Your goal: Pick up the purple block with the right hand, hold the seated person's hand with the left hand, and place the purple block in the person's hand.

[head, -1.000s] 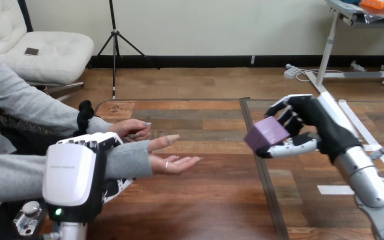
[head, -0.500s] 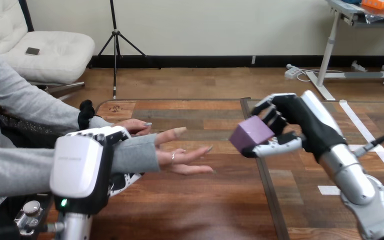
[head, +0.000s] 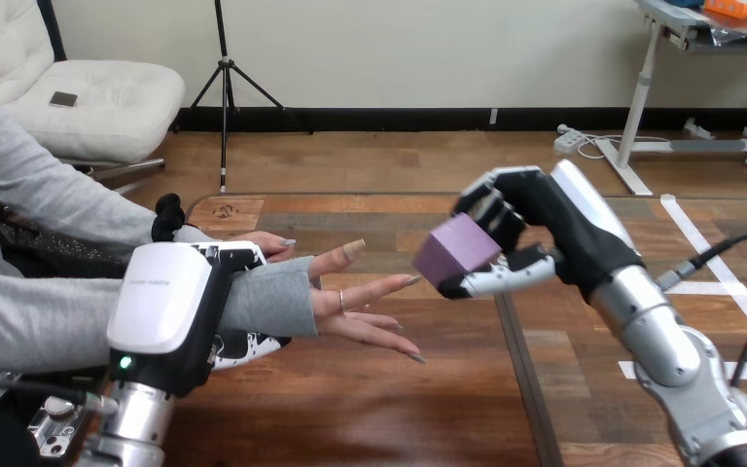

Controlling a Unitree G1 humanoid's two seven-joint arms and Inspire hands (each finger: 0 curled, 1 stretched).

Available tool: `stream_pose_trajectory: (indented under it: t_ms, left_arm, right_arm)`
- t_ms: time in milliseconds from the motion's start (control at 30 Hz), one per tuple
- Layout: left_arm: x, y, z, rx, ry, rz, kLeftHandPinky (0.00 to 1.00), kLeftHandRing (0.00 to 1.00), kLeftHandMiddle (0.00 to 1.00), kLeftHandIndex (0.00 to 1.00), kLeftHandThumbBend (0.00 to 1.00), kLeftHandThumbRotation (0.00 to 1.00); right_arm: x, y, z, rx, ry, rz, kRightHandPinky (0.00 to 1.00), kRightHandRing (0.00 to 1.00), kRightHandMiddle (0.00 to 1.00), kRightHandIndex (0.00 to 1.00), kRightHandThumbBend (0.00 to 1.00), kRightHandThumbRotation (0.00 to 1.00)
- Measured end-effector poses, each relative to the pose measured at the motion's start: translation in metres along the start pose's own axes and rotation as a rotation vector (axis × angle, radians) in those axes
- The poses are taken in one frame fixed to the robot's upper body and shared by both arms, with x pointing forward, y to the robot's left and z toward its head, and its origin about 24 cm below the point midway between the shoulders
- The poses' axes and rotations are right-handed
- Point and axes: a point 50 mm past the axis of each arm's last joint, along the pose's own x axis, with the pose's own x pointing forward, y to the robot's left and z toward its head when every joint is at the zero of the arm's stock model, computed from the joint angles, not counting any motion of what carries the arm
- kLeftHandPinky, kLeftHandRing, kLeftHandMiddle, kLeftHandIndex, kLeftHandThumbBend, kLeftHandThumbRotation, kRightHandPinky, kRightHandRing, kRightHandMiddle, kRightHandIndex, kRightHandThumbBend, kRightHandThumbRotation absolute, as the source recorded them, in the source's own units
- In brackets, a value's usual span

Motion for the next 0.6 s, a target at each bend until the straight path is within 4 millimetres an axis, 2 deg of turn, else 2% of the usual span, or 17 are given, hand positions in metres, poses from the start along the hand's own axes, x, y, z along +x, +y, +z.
stream_pose_trajectory:
  t_ms: [600]
  left_arm:
    - [0.01,0.013,-0.003,-0.092,-0.007,-0.142,0.23,0.27,0.32,0.34,0.83,0.0]
  right_arm:
    - [0.003,0.0,0.004,-0.002,-0.01,0.004,0.35,0.37,0.4,0.43,0.81,0.0]
